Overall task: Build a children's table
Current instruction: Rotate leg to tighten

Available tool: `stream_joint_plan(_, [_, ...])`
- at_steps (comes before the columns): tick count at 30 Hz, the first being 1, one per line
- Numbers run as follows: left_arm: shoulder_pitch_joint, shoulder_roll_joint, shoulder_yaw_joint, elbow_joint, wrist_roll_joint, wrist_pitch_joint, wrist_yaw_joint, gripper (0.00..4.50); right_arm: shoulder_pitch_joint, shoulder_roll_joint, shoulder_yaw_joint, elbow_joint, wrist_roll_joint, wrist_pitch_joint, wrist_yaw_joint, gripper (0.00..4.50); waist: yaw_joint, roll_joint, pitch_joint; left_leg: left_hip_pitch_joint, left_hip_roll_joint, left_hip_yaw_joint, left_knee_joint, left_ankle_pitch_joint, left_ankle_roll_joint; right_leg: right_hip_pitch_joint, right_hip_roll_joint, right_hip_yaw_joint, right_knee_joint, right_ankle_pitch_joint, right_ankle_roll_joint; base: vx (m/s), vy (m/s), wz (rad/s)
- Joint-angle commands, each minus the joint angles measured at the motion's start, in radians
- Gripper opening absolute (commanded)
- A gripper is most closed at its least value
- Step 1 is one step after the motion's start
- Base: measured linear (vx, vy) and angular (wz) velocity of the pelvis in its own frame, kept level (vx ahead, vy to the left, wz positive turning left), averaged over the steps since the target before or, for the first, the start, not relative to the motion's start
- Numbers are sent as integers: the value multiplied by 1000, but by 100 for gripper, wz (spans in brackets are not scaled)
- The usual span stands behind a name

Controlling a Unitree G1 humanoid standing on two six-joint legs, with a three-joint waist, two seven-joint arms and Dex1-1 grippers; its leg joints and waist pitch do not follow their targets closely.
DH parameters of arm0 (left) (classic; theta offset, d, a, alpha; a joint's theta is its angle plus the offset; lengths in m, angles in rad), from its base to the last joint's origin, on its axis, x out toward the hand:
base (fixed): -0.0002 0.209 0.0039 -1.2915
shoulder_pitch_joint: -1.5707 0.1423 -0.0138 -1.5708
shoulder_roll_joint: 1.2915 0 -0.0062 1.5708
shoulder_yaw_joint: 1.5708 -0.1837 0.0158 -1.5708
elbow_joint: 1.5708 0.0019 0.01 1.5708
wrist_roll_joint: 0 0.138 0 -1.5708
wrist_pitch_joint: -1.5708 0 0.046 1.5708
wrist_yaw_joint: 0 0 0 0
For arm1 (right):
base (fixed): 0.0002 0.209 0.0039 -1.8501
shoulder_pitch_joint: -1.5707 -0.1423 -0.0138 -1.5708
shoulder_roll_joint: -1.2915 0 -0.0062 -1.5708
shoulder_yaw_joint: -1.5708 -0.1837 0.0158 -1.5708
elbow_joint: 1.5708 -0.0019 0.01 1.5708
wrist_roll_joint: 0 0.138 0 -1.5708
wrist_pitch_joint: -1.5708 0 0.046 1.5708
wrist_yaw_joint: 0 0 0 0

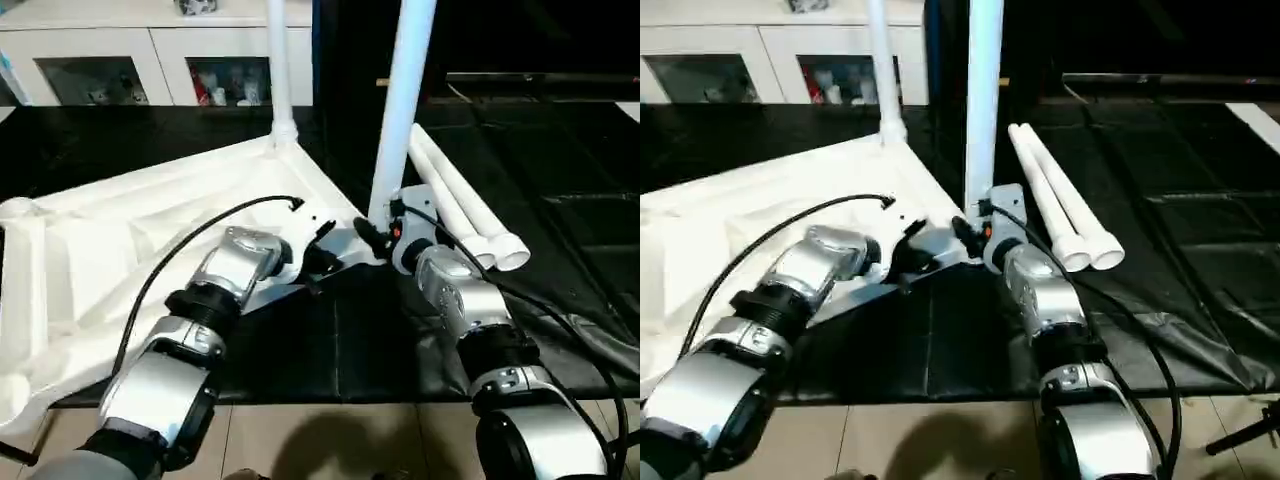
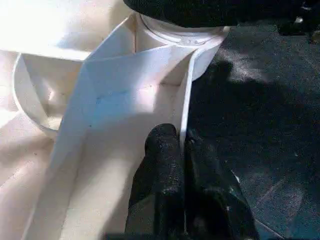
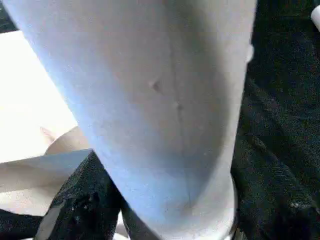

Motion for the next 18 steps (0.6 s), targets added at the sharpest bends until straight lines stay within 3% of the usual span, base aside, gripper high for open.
stream_joint_plan(1, [-51,-21,32,-59,-37,-51,47,0,10,87,50,42,29,26,43,322,4,6,-86,7,8,0,-54,-137,69,72,-55,36,-60,-43,-276,0,0,0])
stream_joint_plan(4, [-54,-22,33,-45,-34,-62,54,0,1,86,40,64,15,-17,35,344,1,10,-84,8,9,-1,-57,-171,48,73,-56,37,-64,-94,-269,0,0,0])
stream_joint_plan(8, [-58,-15,25,-25,-26,-91,49,0,21,58,55,50,-12,-80,42,387,-1,9,-86,7,8,-2,-56,-167,45,74,-55,37,-61,-79,-271,0,0,0])
stream_joint_plan(9, [-59,-13,22,-19,-24,-99,47,0,33,49,55,32,-9,-81,53,391,-1,13,-86,8,8,-1,-55,-157,52,73,-54,37,-60,-55,-275,0,0,0])
stream_joint_plan(10, [-60,-10,19,-11,-20,-109,45,0,53,40,48,5,1,-99,64,391,0,11,-87,8,10,-1,-54,-151,64,74,-54,37,-58,-25,-277,0,0,0])
stream_joint_plan(12, [-62,-5,15,8,-11,-136,56,0,97,17,45,-53,10,-126,92,426,1,12,-86,7,8,-1,-54,-149,71,75,-51,36,-60,-15,-275,0,0,0])
stream_joint_plan(15, [-65,-1,14,38,-2,-180,69,0,197,-31,25,-197,46,-79,146,443,5,6,-88,5,9,-2,-53,-143,85,79,-53,36,-57,5,-276,0,0,0])
stream_joint_plan(18, [-65,-2,20,41,-11,-180,61,56,257,-61,22,-283,65,-25,177,450,7,10,-88,5,10,-3,-52,-134,95,80,-53,36,-58,-3,-273,0,0,0])
